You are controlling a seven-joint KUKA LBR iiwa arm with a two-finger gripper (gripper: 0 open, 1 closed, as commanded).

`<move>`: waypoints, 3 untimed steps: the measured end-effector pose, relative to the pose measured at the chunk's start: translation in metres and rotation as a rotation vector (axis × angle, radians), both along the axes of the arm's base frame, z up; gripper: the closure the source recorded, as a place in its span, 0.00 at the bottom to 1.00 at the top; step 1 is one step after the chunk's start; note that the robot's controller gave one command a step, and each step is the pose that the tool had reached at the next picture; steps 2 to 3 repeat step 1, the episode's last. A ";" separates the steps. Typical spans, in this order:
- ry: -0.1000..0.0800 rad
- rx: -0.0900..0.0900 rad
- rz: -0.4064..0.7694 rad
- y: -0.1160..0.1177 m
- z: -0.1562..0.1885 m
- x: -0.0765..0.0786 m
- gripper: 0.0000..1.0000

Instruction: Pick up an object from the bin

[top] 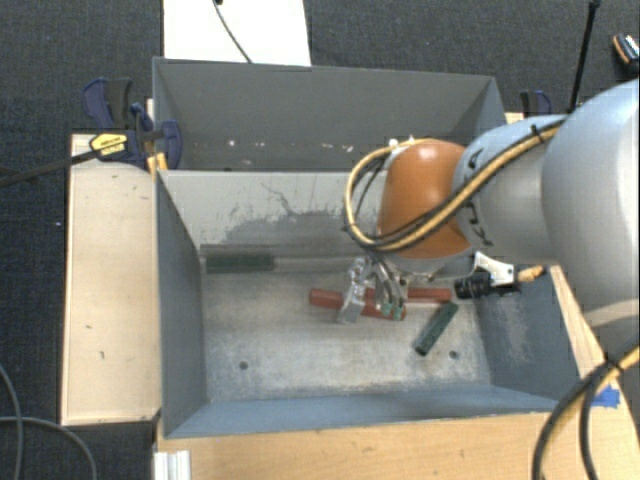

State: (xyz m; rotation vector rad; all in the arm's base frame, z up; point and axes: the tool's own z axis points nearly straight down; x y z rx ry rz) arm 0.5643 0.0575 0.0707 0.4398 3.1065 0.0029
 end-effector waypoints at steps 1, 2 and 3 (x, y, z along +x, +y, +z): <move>-0.004 0.003 -0.196 0.058 0.136 0.012 1.00; -0.004 0.003 -0.196 0.058 0.136 0.012 1.00; -0.004 0.003 -0.196 0.058 0.136 0.012 1.00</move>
Offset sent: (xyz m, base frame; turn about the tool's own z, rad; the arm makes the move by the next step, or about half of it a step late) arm 0.0096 0.0563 0.1313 0.1987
